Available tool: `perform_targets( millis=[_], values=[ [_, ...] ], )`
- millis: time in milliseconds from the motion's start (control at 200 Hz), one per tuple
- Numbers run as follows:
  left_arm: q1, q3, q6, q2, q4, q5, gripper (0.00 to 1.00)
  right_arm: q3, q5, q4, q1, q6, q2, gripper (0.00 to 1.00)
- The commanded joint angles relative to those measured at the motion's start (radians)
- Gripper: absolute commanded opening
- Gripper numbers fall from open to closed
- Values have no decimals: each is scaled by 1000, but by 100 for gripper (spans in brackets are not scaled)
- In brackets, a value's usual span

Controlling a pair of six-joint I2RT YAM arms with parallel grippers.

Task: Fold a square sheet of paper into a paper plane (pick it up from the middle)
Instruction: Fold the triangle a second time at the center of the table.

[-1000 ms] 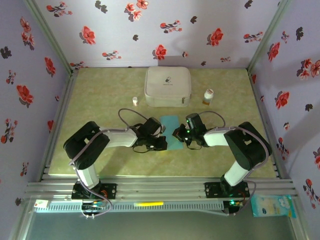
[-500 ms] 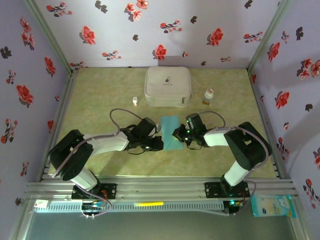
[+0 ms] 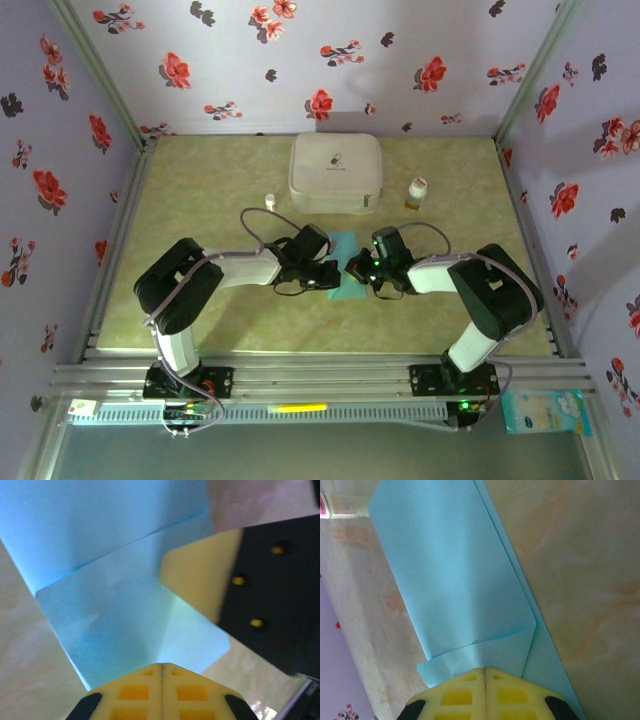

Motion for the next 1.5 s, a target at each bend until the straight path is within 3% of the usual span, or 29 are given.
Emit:
perform_targets(
  millis=[0,480,615,825,1490],
  values=[
    [6,1,-14,33,-3,-27,0,-37,59,-107,-5,-12,12,0],
    [0,-175,-42,16,64,-28,0,37,-4,-164,1,-101,-126,3],
    [1,-177,-39,3,69,-28,0,57,-52,-158,38,-111,-102,3],
    [1,-177,-33,-2,61,-28,0,51,-22,-166,44,-125,-17,2],
    [0,-208,-19,-4,60,-28,0,82,-1,-177,-127,-152,-10,2]
  ],
)
